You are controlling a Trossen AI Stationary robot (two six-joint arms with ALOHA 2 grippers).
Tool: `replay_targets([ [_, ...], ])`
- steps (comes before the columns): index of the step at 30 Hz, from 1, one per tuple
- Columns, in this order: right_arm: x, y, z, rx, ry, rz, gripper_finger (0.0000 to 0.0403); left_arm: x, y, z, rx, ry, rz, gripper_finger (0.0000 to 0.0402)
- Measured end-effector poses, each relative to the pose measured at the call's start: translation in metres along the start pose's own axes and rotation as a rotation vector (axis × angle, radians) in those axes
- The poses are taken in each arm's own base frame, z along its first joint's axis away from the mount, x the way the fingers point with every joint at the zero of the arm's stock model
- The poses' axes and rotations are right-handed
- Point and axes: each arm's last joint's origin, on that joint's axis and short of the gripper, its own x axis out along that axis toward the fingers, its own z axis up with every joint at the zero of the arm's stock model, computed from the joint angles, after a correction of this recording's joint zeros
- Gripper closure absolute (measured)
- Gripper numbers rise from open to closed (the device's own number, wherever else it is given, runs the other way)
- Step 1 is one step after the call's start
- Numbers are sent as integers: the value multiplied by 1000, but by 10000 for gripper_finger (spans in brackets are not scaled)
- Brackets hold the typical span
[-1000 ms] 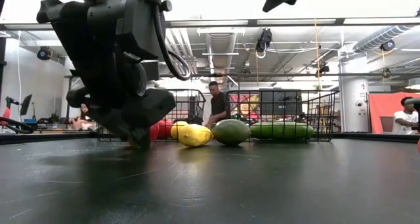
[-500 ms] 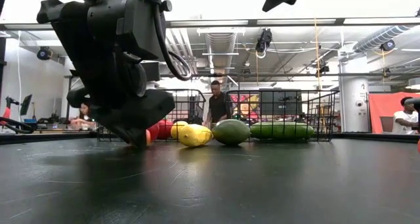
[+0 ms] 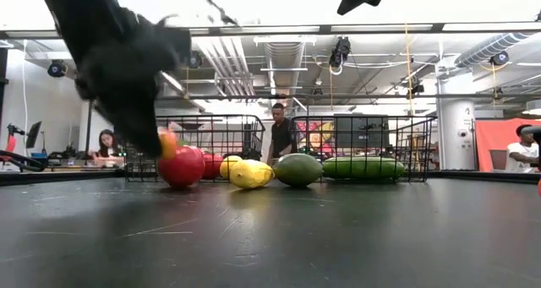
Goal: Sort produce into baskets
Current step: Put the persimmon into the left wire basket
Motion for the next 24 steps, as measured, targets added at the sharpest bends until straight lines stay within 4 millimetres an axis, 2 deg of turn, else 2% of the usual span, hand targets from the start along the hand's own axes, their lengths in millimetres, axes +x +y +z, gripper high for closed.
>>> replay_targets([
  [5, 0, 0, 0, 2, 0, -2, 170, -30, 10, 8, 32, -84, -63, 310],
  [12, 1, 1, 0, -1, 2, -2, 170, -51, 22, 14, 128, -139, -110, 310],
  [15, 1, 0, 0, -10, 1, -6, 170, -63, 30, 23, 184, -171, -136, 310],
  [19, 1, 0, 0, -10, 1, -6, 170, -83, 51, 43, 200, -231, -172, 310],
  [24, 1, 0, -1, -10, 0, -13, 170, -103, 90, 72, 166, -293, -145, 310],
])
